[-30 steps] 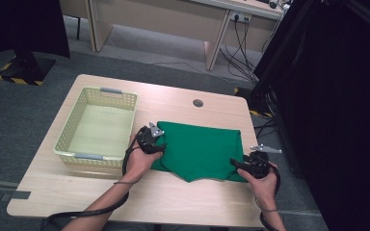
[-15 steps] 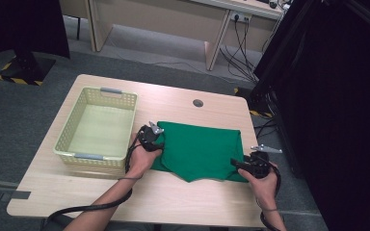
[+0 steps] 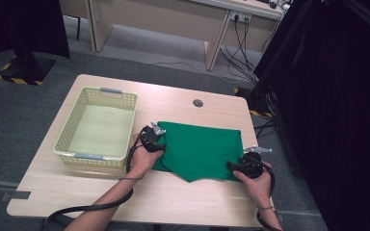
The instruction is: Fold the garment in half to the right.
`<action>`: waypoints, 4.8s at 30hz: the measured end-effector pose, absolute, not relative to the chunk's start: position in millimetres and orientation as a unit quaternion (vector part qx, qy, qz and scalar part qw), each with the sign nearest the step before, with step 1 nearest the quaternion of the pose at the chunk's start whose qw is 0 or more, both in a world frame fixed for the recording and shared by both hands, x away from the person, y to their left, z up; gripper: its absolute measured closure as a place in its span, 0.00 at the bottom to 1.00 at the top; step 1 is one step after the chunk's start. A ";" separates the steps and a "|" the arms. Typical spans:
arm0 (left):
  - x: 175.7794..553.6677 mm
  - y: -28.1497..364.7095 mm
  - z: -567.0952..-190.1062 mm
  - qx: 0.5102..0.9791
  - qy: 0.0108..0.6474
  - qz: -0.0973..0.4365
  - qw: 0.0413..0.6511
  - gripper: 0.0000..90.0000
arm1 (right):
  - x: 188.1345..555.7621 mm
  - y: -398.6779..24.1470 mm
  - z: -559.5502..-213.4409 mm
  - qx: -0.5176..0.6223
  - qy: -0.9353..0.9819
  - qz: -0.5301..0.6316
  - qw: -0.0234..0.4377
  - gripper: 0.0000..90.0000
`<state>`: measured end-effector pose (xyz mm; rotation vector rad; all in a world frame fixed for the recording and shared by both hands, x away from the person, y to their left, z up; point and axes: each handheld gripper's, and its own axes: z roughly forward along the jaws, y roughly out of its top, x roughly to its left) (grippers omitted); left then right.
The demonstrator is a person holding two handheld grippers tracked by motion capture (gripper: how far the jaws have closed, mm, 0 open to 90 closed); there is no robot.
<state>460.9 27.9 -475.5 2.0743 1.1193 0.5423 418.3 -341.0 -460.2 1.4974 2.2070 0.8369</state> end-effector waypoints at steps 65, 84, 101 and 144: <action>452.5 15.4 -447.7 0.774 0.420 0.183 0.436 0.97 | 431.6 -358.7 -459.5 0.557 0.762 0.276 0.180 0.41; 448.5 7.2 -419.6 0.774 0.400 0.203 0.448 0.97 | 433.4 -339.3 -461.2 0.530 0.780 0.277 0.186 0.42; 450.9 3.6 -409.4 0.775 0.394 0.209 0.448 0.97 | 435.3 -317.8 -462.4 0.508 0.792 0.285 0.181 0.43; 452.3 2.8 -409.8 0.778 0.393 0.212 0.441 0.97 | 436.0 -310.4 -463.9 0.502 0.791 0.299 0.180 0.44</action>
